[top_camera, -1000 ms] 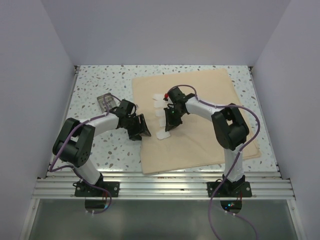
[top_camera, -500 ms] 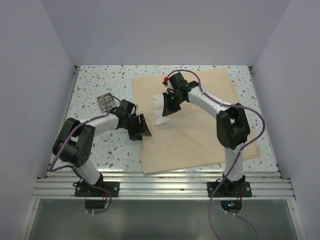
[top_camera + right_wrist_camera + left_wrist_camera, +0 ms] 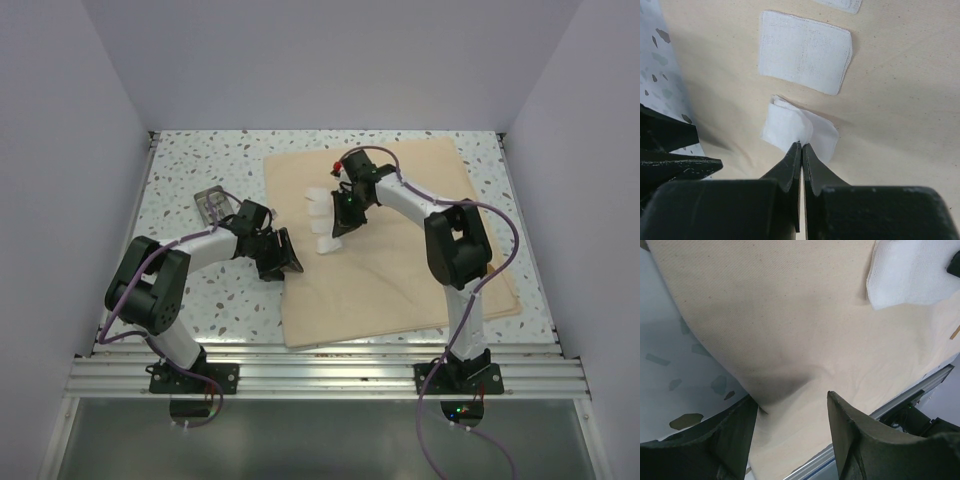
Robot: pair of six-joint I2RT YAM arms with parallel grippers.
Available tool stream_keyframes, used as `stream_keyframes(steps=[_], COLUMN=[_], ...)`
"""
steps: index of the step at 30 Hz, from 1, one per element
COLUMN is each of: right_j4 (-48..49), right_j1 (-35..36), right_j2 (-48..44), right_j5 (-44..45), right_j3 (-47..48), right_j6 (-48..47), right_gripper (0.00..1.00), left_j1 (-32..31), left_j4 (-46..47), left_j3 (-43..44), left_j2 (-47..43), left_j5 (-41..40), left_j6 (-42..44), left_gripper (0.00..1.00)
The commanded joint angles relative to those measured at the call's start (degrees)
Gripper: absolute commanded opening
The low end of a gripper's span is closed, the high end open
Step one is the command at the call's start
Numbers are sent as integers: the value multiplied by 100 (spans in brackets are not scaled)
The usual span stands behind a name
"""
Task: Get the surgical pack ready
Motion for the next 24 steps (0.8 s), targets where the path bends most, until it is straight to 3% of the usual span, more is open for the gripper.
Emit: stream_keyframes(steps=[1,4,7,13,24], right_j4=[-14,-49,-67,12,241], right_j1=[-15,-32,-85,-138,-120], right_j2=[50,-38,-152,-126,208], right_j5=[156,375,402,191,-213], right_j3=[54,37,-60,-201,-78], right_j6=[-202,-202,-158,-123,9], right_gripper=[3,35,53,58,55], left_j1=[-39,-39,-39,-39,-39], left_j4=[40,-4,-13,-39,-31], left_j3=[-63,-45,-45,8,34], left_j2=[6,-3,-21,-12,58], left_j5=[-78,-96,-96,-87,-52], left_j6=[77,112,129,147,165], left_gripper=[62,62,62,62,62])
